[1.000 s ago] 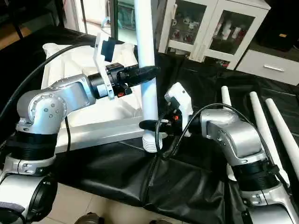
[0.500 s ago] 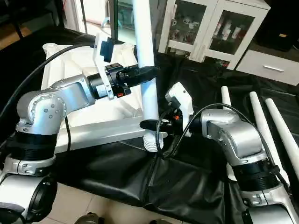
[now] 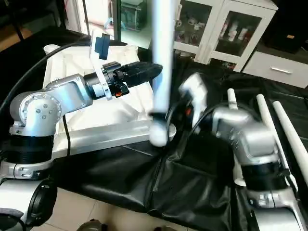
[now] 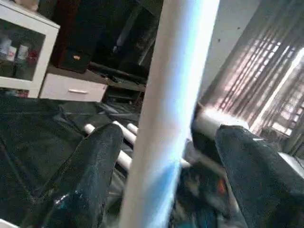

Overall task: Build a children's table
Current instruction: Insert table leg to table base

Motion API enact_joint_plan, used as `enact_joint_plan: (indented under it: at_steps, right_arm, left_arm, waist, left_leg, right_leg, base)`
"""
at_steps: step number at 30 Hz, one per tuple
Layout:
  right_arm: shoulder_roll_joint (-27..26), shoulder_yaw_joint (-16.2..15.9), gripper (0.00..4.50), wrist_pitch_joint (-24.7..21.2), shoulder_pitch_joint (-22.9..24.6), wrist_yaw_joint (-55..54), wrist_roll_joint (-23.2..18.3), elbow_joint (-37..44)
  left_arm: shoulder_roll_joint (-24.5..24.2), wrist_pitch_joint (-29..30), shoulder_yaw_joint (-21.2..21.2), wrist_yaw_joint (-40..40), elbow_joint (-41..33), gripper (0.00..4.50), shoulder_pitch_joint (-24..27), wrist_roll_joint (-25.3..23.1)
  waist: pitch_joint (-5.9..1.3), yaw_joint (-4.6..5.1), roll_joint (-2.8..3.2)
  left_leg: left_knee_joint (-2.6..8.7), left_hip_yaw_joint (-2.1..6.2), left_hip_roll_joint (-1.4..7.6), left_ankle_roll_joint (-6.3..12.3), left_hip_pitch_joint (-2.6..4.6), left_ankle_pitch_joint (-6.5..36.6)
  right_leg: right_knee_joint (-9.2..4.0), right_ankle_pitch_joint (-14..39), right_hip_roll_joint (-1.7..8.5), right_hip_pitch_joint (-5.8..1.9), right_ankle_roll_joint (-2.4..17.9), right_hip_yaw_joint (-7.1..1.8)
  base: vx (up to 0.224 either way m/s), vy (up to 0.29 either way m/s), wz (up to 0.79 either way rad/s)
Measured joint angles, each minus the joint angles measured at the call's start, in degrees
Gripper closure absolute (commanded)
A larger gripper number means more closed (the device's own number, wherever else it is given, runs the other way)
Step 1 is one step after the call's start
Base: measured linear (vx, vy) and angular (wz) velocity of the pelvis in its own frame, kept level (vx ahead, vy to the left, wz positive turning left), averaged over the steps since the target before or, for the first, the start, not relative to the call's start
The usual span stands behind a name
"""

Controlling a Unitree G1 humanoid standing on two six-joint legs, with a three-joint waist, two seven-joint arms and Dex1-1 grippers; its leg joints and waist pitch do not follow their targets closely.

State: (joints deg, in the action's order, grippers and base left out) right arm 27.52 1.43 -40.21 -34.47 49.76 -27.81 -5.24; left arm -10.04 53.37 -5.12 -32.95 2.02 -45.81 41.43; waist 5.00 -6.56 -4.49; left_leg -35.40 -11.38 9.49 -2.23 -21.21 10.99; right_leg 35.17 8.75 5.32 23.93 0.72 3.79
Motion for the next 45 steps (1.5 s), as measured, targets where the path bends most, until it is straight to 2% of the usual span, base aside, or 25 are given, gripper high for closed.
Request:
enact_joint_plan:
  at_steps: [2,6,8,10,12,15,17,23,26,31,37,45]
  right_arm:
    - [0.0,1.8,2.65,1.8,-1.5,-1.8,0.1,-1.8]
    - [0.6,3.1,2.65,6.6,-2.4,-6.1,3.0,-5.7]
    - [0.6,3.3,2.65,8.8,-2.2,-8.6,4.9,-7.5]
    - [0.1,3.8,2.65,10.4,-1.7,-10.1,6.0,-8.5]
    - [-2.1,4.9,2.65,12.2,-0.7,-12.1,6.3,-9.1]
    - [-4.4,4.4,2.65,13.7,0.8,-13.0,6.4,-9.6]
    - [-5.2,3.3,2.65,14.2,1.7,-13.3,6.4,-9.5]
    - [-5.4,3.0,2.65,14.2,3.3,-13.1,6.4,-8.2]
    - [-5.3,3.0,2.65,14.2,3.9,-13.0,6.4,-7.2]
    - [-5.3,2.7,2.65,14.2,5.4,-12.5,6.3,-6.1]
    - [-5.3,2.5,2.65,14.1,5.5,-12.1,6.2,-4.5]
    - [-5.2,2.5,2.65,14.1,6.4,-11.7,6.1,-3.9]
  left_arm:
    - [-0.2,-2.5,-0.3,0.0,0.1,0.20,0.8,-0.9]
    - [-0.9,-9.1,-2.2,-0.9,1.5,0.14,2.9,-2.6]
    - [-3.6,-13.4,-0.9,-2.2,3.3,0.14,5.4,-6.2]
    - [-6.9,-18.0,4.2,-4.2,4.9,0.14,8.0,-11.9]
    - [-10.7,-23.1,13.9,-8.8,7.2,0.03,11.0,-18.7]
    - [-9.1,-25.9,21.9,-13.6,11.0,0.00,14.2,-22.7]
    - [-8.3,-27.8,24.2,-15.2,12.7,0.00,13.8,-24.4]
    - [-8.6,-36.8,26.4,-15.6,22.0,0.00,10.2,-31.5]
    - [-8.5,-39.2,27.1,-15.6,26.2,0.00,9.8,-33.0]
    - [-8.2,-41.7,27.5,-18.3,29.5,0.00,8.2,-34.3]
    - [-7.0,-44.4,27.5,-19.7,34.3,0.54,6.2,-35.1]
    - [-7.8,-44.5,27.5,-22.7,34.4,1.07,6.1,-36.2]
  waist:
    - [0.00,0.02,0.00]
    - [-0.02,0.10,0.04]
    - [-0.02,0.17,0.06]
    - [-0.02,0.24,0.05]
    - [-0.03,0.25,0.06]
    - [0.00,0.03,0.08]
    - [0.00,0.16,0.09]
    - [0.05,0.89,0.49]
    - [0.05,1.40,0.51]
    - [0.04,1.41,0.55]
    - [-0.03,1.37,0.72]
    - [-0.06,1.50,0.78]
  left_leg:
    - [0.00,0.02,0.02,-0.04,0.01,0.0]
    - [0.00,0.04,0.03,-0.05,0.02,0.0]
    - [0.01,0.05,0.04,-0.06,0.02,0.0]
    - [0.02,0.05,0.07,-0.06,0.00,0.0]
    - [0.06,0.04,0.06,-0.05,0.03,0.0]
    - [0.06,0.03,0.05,-0.05,-0.14,0.0]
    - [0.06,0.03,0.06,-0.06,-0.12,0.0]
    - [0.07,0.04,0.07,-0.11,0.10,-0.1]
    - [0.07,0.04,0.07,-0.13,0.09,-0.1]
    - [0.07,0.04,0.07,-0.12,0.07,-0.1]
    - [0.07,0.04,0.07,-0.12,0.13,-0.1]
    - [0.07,0.04,0.08,-0.12,0.15,-0.1]
  right_leg:
    - [0.01,0.0,-0.02,0.00,0.0,0.02]
    - [0.00,0.0,-0.03,-0.02,0.0,0.04]
    - [0.00,0.0,-0.05,0.00,0.0,0.04]
    - [-0.03,0.0,-0.08,0.01,0.0,0.04]
    - [-0.07,0.0,-0.08,-0.01,-0.1,0.02]
    - [-0.11,0.0,-0.06,0.08,0.0,0.03]
    - [-0.08,0.0,-0.06,0.09,0.0,0.03]
    - [-0.05,0.0,-0.07,-0.05,-0.1,0.03]
    - [-0.04,0.0,-0.07,-0.03,-0.1,0.03]
    - [-0.07,-0.1,-0.07,-0.04,0.0,0.02]
    - [-0.06,-0.1,-0.07,-0.08,0.1,0.02]
    - [-0.06,-0.1,-0.07,-0.07,0.0,0.03]
  base:
    - [0.000,0.000,0.00]
    - [0.000,0.000,0.00]
    - [0.000,0.000,0.00]
    - [0.000,0.000,0.00]
    - [0.000,0.000,0.00]
    - [0.000,0.000,0.00]
    - [0.000,0.000,0.00]
    - [0.000,0.000,0.00]
    - [0.000,0.000,0.00]
    - [0.000,0.000,0.00]
    - [0.000,0.000,0.00]
    - [0.000,0.000,0.00]
